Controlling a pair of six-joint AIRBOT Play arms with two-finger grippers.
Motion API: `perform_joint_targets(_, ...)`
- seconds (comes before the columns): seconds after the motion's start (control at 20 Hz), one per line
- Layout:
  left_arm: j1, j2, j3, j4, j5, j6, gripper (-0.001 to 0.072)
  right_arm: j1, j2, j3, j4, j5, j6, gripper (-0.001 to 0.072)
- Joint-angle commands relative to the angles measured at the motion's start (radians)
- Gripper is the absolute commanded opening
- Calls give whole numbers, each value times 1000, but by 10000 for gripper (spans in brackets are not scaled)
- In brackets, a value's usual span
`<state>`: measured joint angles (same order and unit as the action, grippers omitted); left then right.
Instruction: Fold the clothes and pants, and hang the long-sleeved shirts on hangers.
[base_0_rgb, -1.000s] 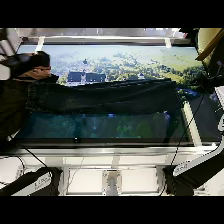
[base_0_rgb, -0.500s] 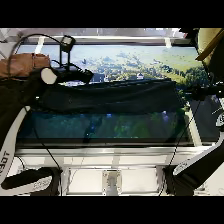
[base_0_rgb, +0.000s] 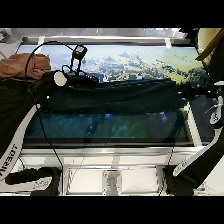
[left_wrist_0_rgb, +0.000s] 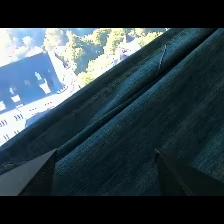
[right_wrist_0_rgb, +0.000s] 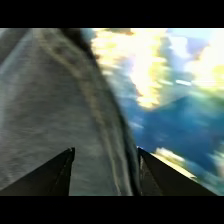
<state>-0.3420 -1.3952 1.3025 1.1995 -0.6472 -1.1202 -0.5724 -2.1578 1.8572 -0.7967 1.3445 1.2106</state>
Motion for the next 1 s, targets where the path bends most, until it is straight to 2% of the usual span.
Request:
perform_joint_targets(0.0, -1, -3, 1, 0, -6, 2, 704, 50, -18, -1, -20, 42, -3, 450)
perform_joint_targets(0.05, -1, -3, 1, 0, -6, 2, 704, 60, -18, 5, -16, 60, -12, 446)
perform_joint_targets(0.1, -1, -3, 1, 0, -6, 2, 703, 70, -18, 16, -8, 93, -24, 346)
perform_joint_targets(0.2, -1, -3, 1, -5, -8, 2, 701, 77, -17, 55, 17, 172, -27, 49)
perform_joint_targets(0.25, -1, -2, 1, -14, -13, 2, 676, 77, -16, 80, 41, 222, -27, 22)
perform_joint_targets(0.3, -1, -2, 1, -32, -18, 2, 547, 76, -9, 106, 66, 272, -27, 22)
perform_joint_targets(0.45, -1, 0, 1, -132, -28, 2, 46, 74, 71, 163, 117, 333, 12, 22)
perform_joint_targets(0.5, -6, 0, 1, -192, -28, 2, 21, 76, 114, 168, 130, 340, 33, 22)
perform_joint_targets(0.6, -42, -6, 1, -229, -27, 2, 20, 98, 199, 168, 138, 338, 45, 22)
perform_joint_targets(0.7, -114, -42, 1, -236, -26, 1, 20, 145, 263, 168, 138, 334, 44, 22)
perform_joint_targets(0.8, -201, -117, 1, -306, 1, -2, 20, 211, 299, 169, 138, 304, 45, 22)
perform_joint_targets(0.95, -327, -255, 2, -455, 167, -3, 20, 327, 307, 169, 132, 267, 95, 22)
